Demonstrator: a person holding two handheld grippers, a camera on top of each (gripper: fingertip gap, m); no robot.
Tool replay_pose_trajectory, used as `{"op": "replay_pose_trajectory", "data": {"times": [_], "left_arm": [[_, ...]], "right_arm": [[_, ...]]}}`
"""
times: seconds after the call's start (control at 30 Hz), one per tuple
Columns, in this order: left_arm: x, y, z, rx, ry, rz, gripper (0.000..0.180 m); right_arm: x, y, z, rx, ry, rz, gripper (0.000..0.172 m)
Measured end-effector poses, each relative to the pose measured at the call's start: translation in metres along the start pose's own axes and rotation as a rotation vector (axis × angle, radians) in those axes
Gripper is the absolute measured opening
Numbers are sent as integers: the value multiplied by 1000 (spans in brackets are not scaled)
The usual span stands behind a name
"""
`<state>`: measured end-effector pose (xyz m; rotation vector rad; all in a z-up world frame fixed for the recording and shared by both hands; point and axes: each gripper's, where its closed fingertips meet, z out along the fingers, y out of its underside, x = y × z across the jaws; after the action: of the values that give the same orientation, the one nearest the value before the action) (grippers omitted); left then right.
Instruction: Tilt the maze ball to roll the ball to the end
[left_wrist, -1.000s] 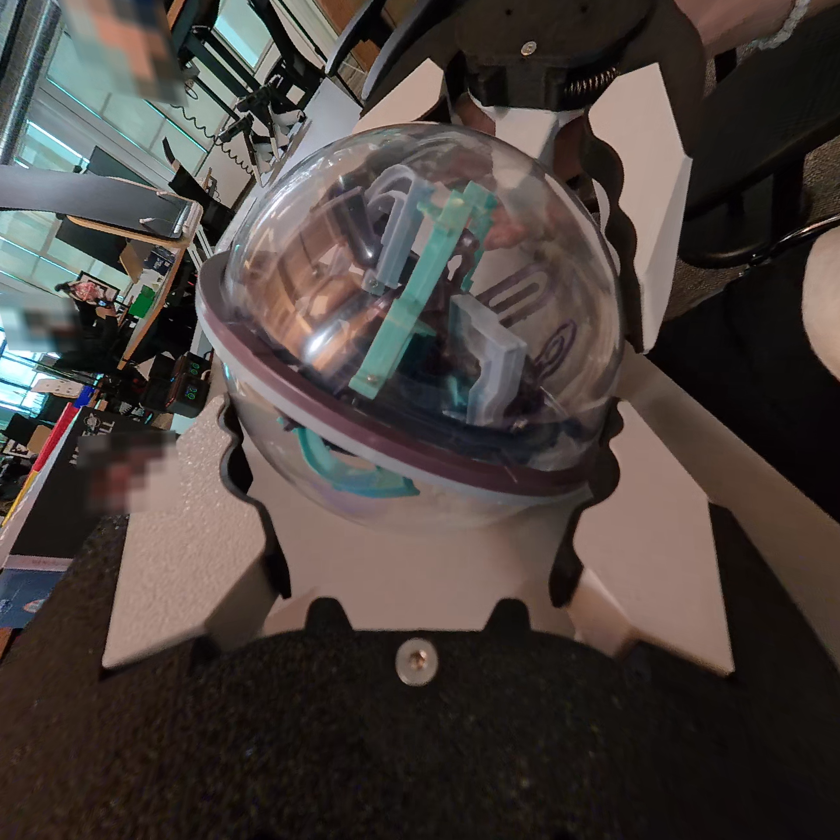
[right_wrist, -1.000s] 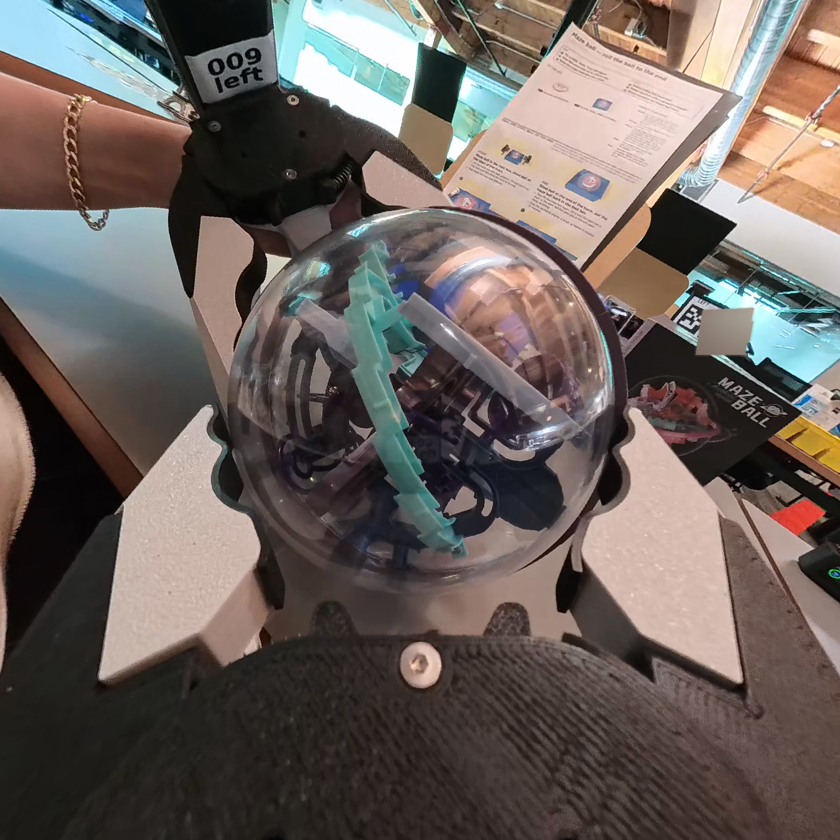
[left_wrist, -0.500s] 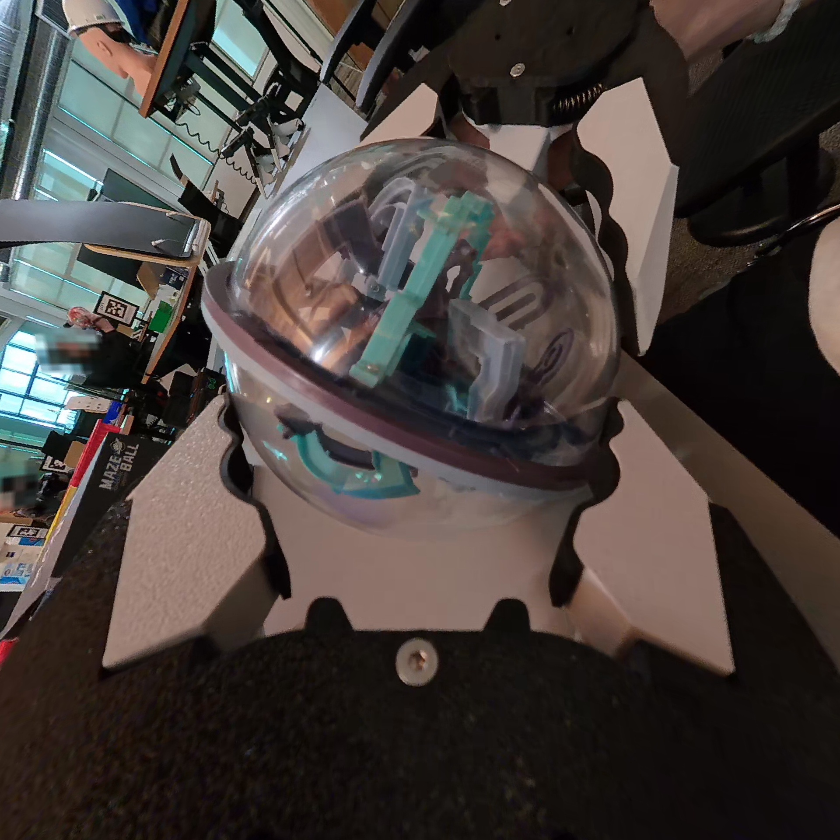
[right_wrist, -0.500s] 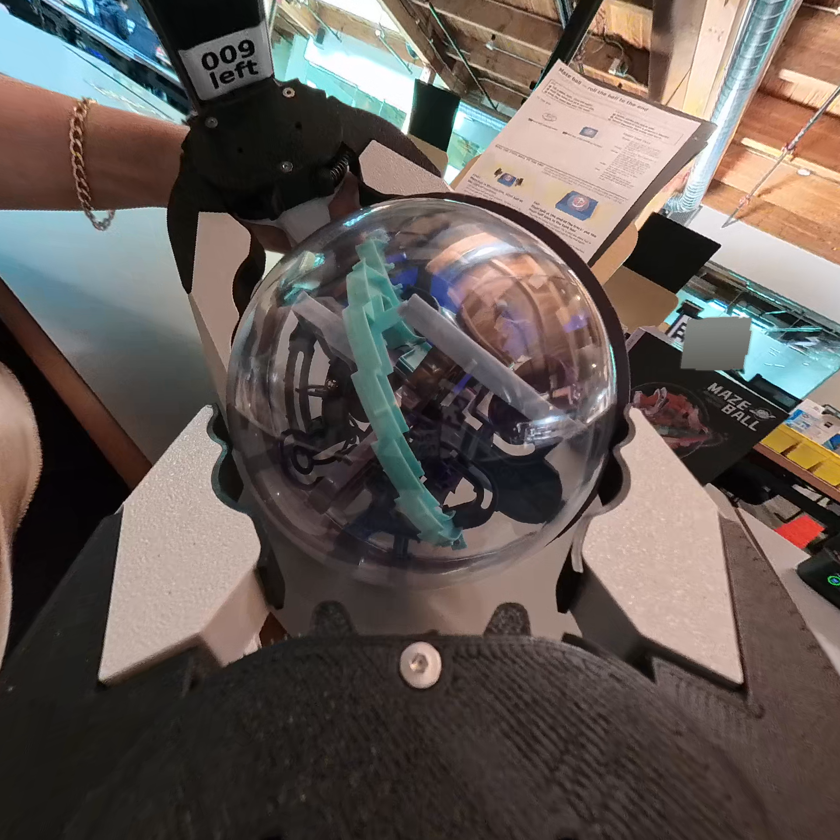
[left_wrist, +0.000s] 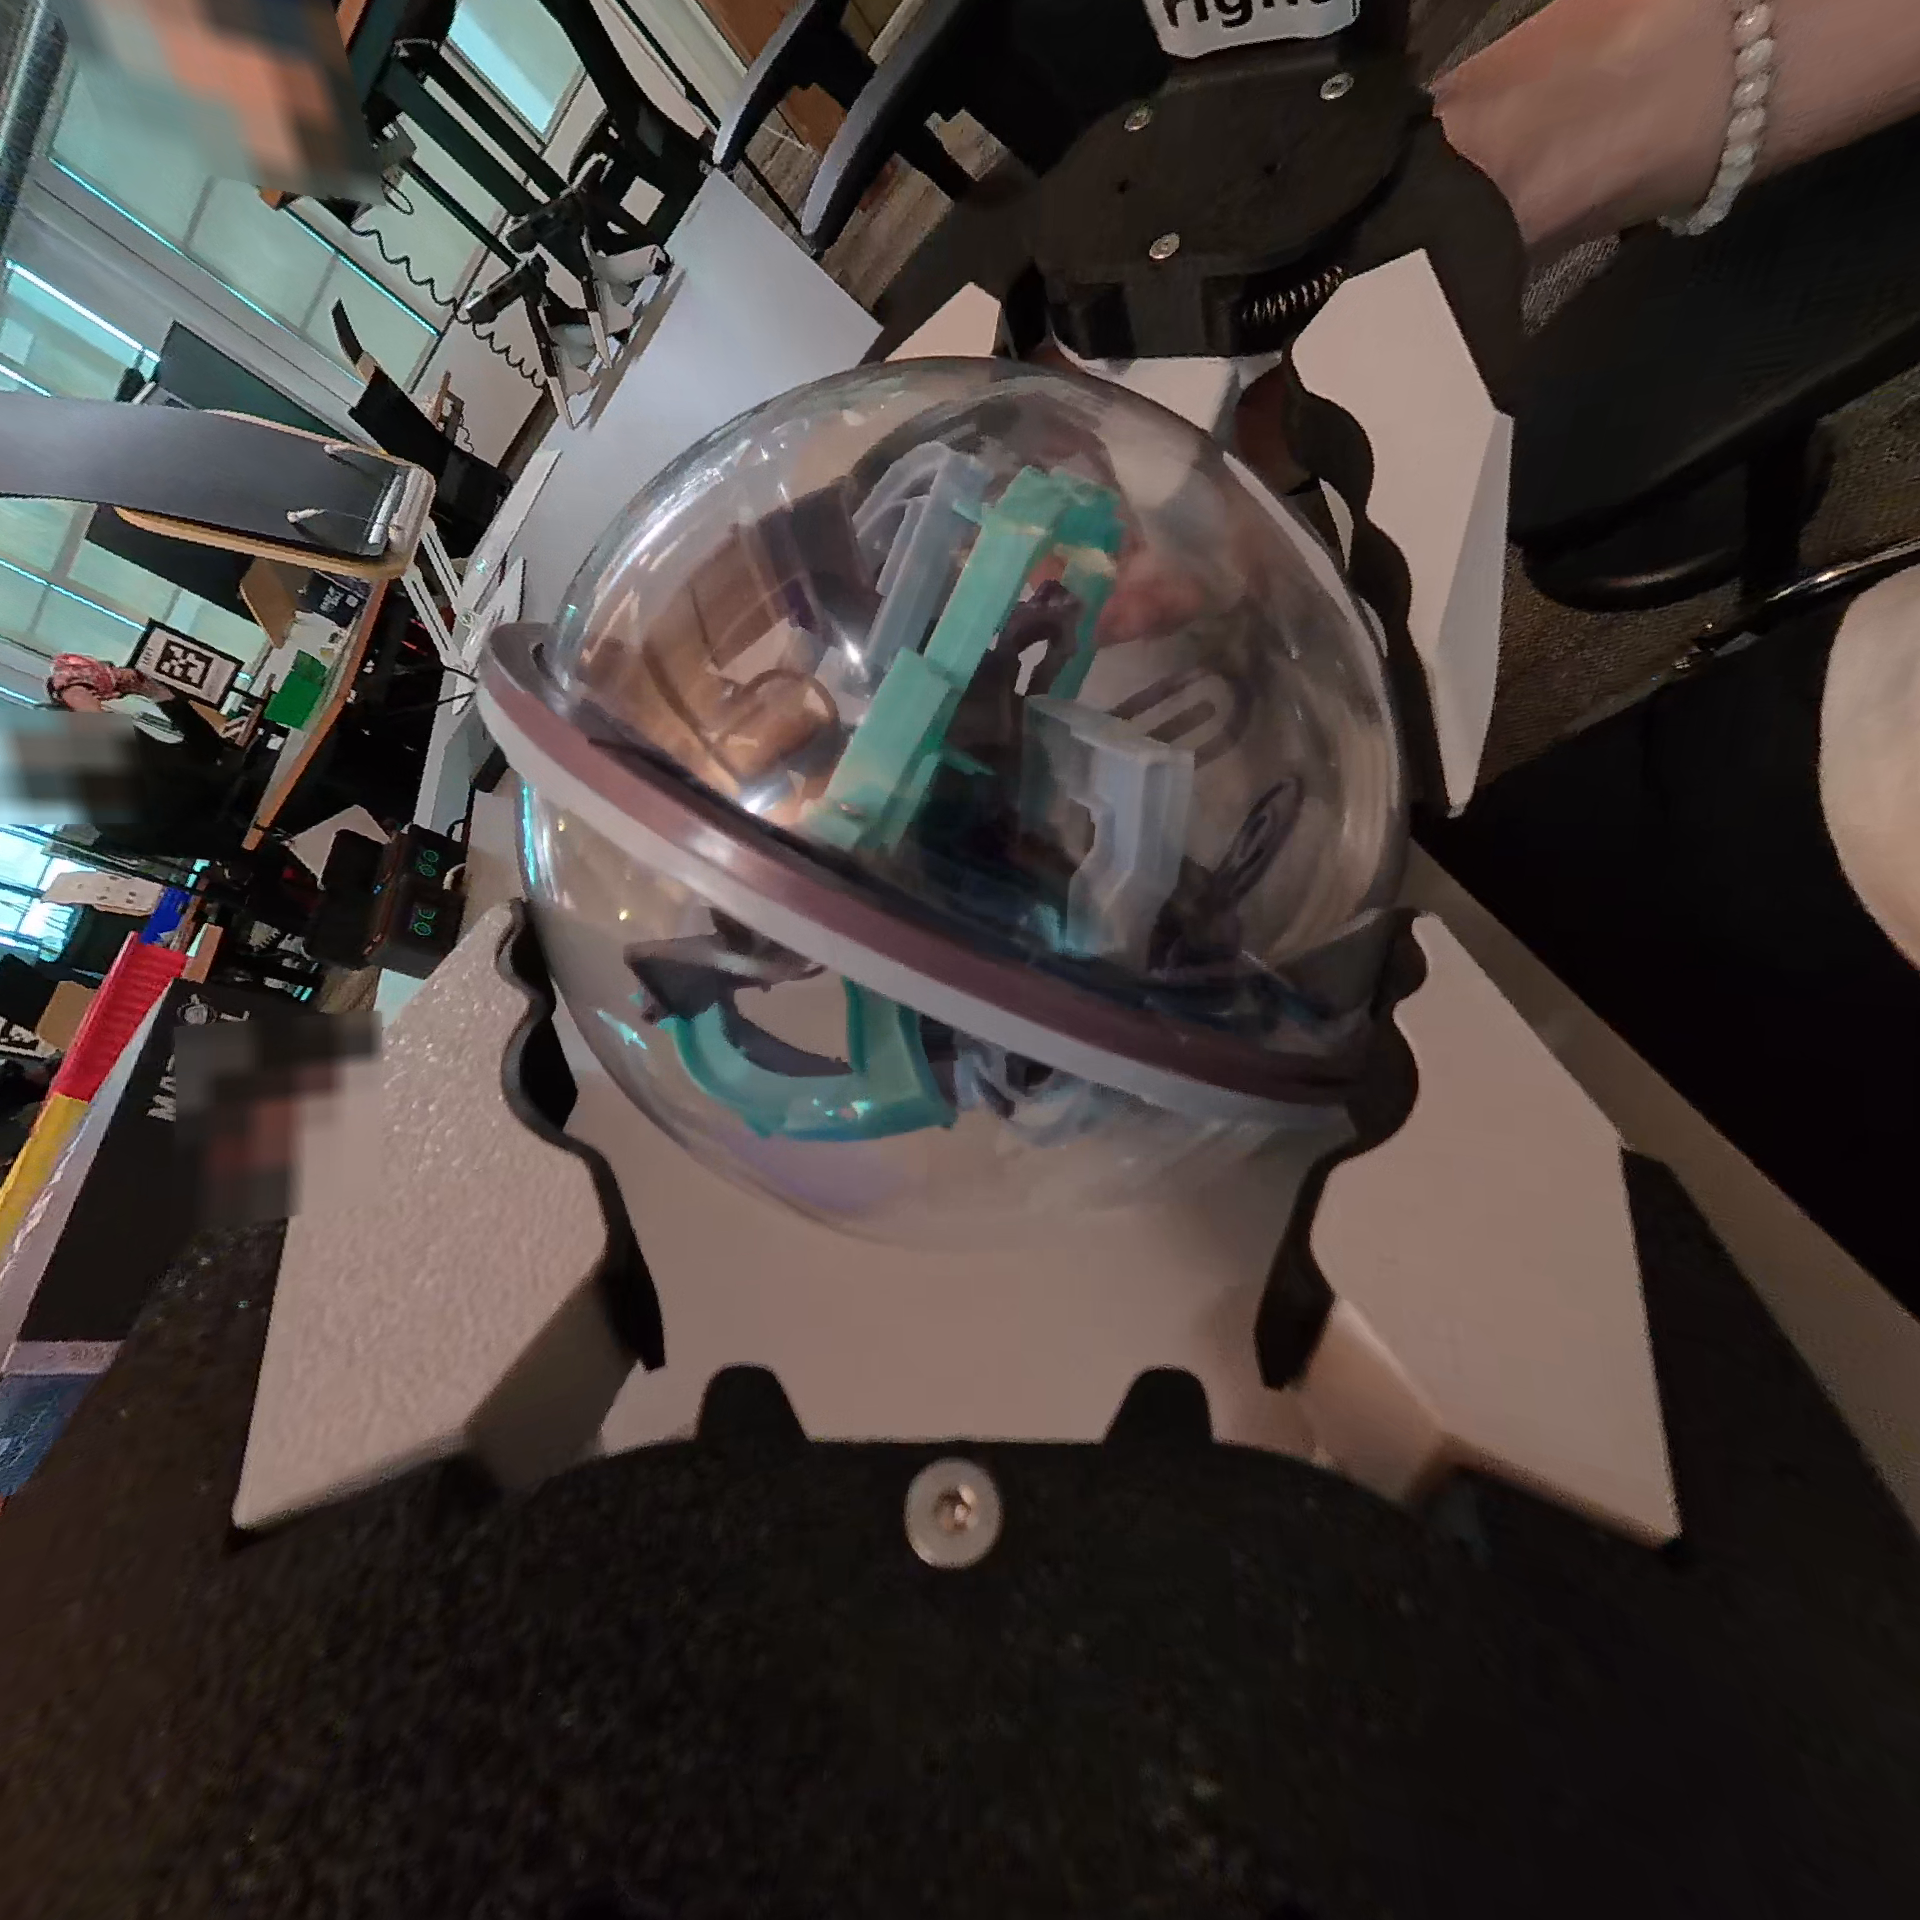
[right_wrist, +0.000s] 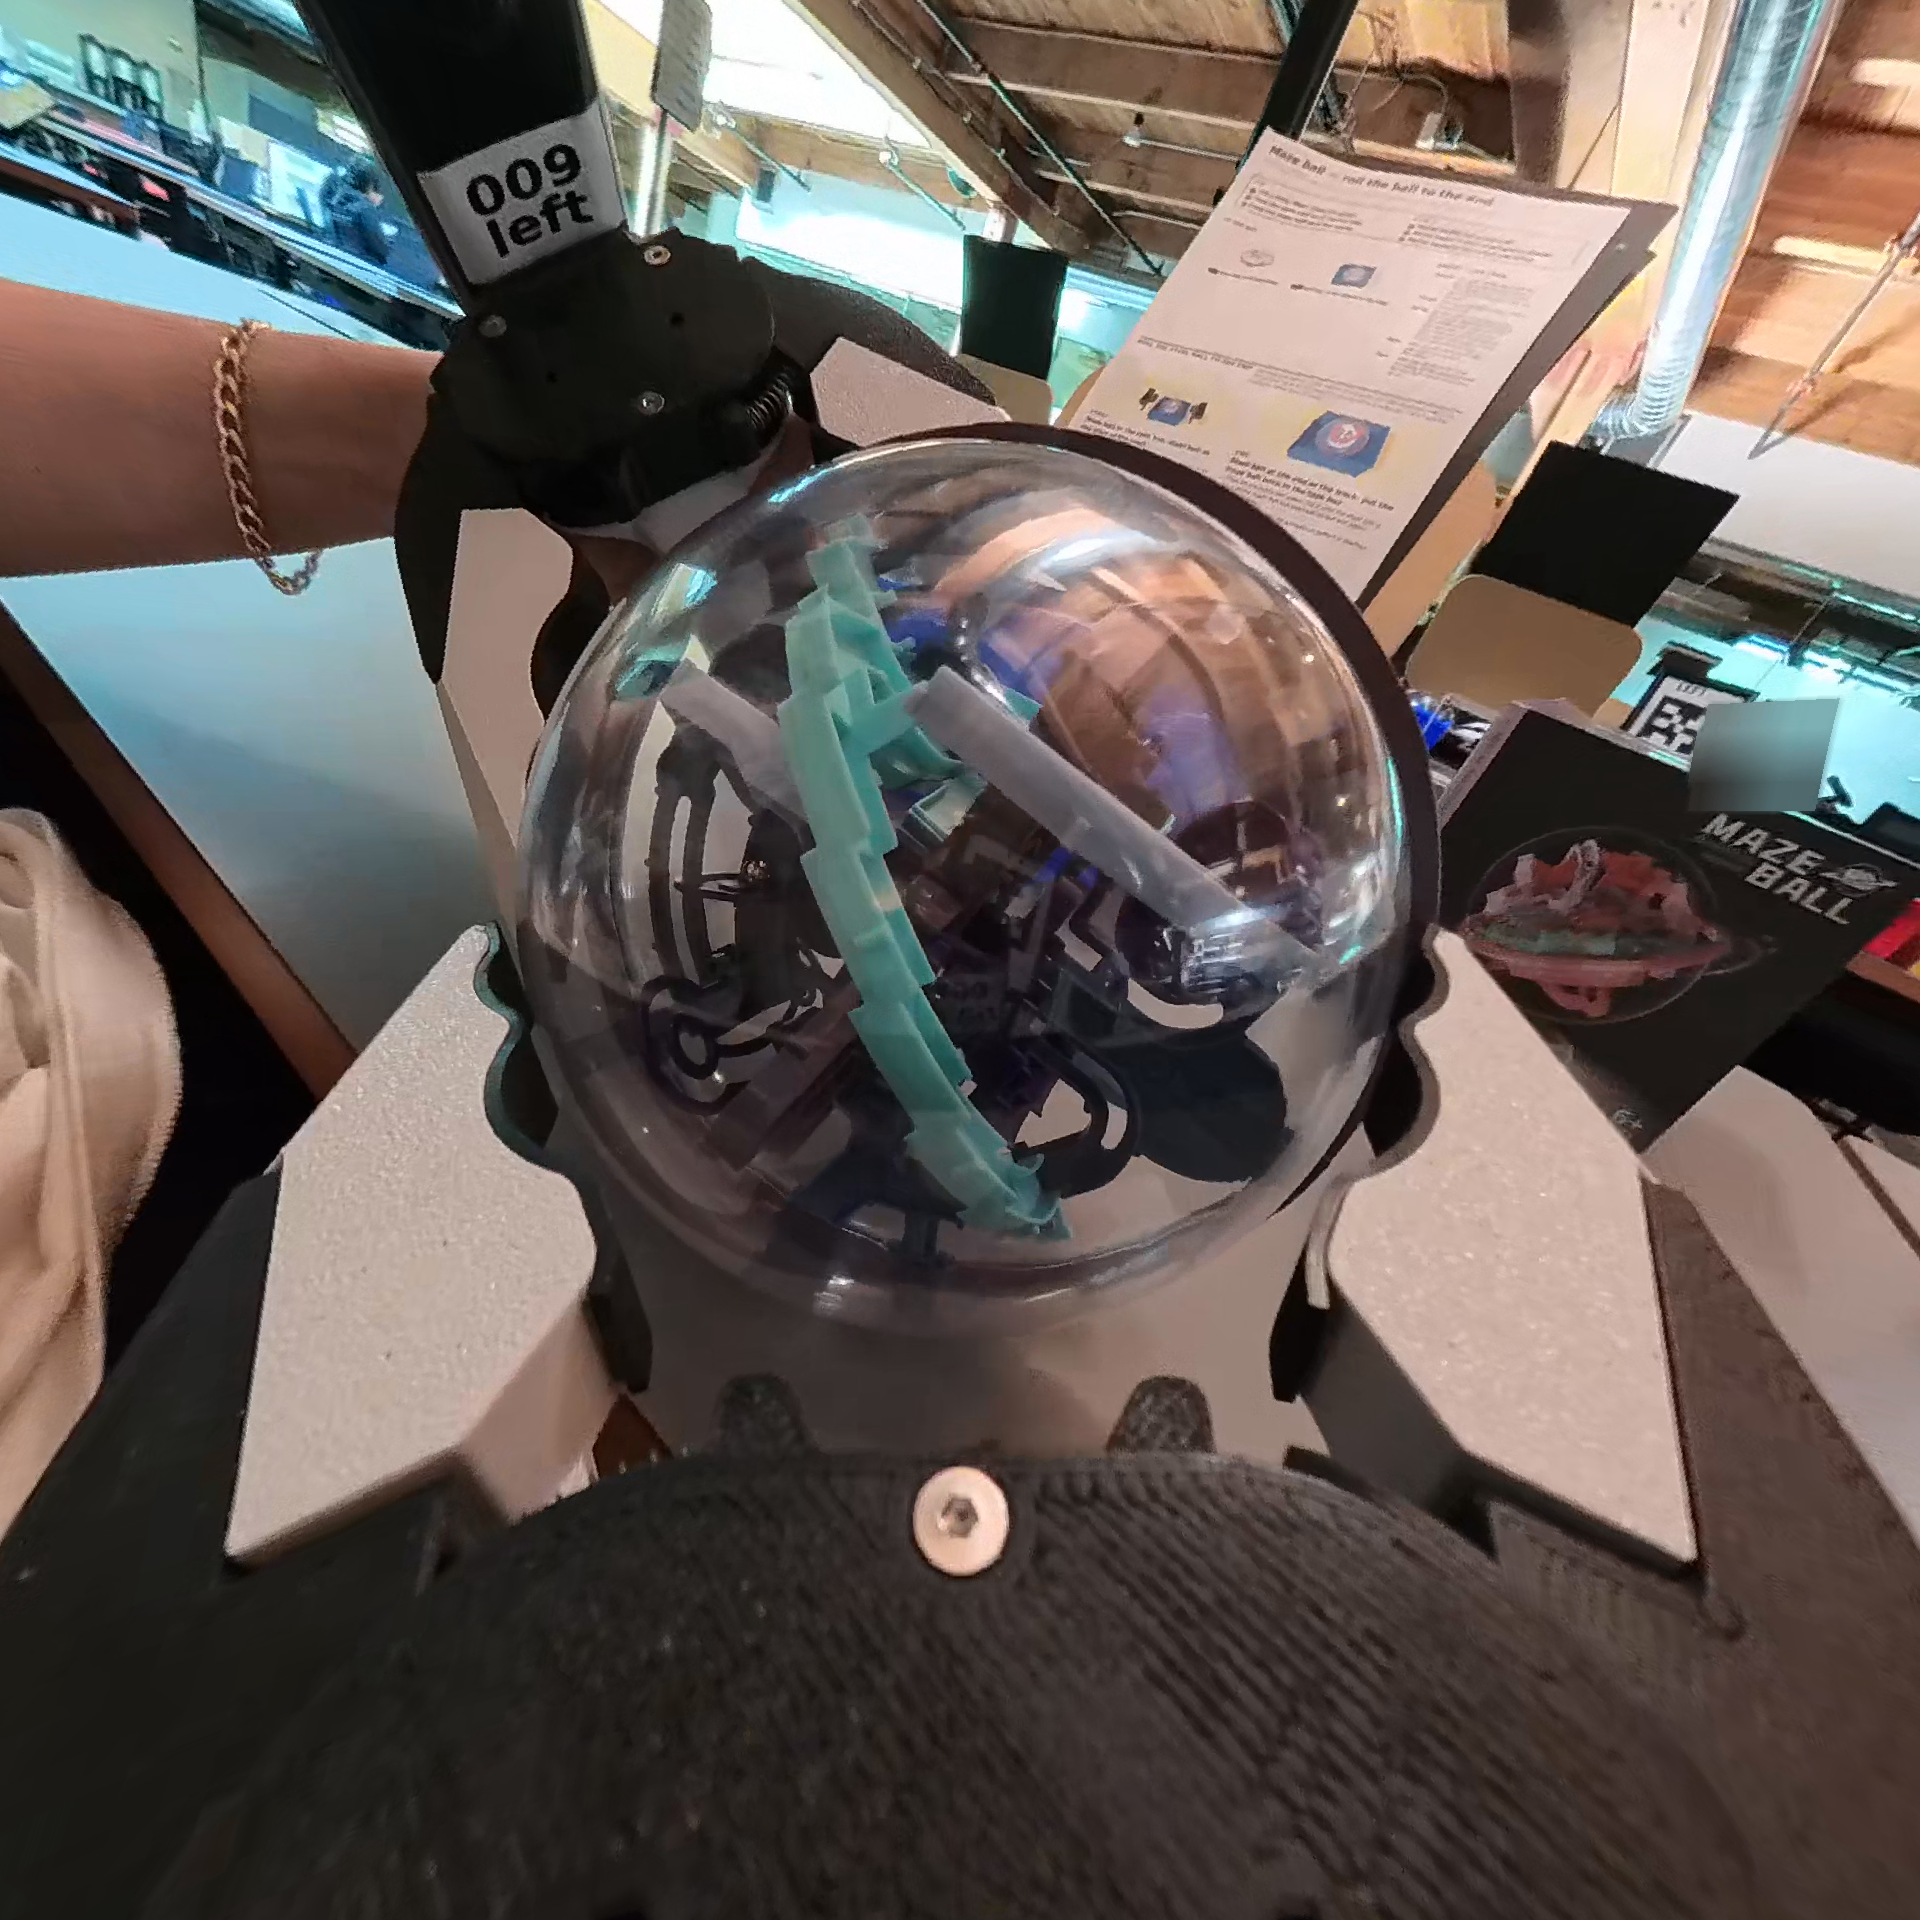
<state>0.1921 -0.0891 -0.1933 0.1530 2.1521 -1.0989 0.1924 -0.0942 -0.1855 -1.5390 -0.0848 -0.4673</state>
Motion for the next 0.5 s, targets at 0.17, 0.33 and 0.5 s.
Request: {"op": "replay_pose_trajectory", "data": {"times": [0.17,0.33,0.5], "left_arm": [[-1,-2,2,-25,-3,-9,149],[-1,1,2,-54,-12,-24,149],[-2,0,3,-75,-3,-17,149]], "right_arm": [[2,2,-2,-21,-21,21,157],[2,5,0,-86,-36,21,157],[3,9,-2,-160,-30,28,157]]}}
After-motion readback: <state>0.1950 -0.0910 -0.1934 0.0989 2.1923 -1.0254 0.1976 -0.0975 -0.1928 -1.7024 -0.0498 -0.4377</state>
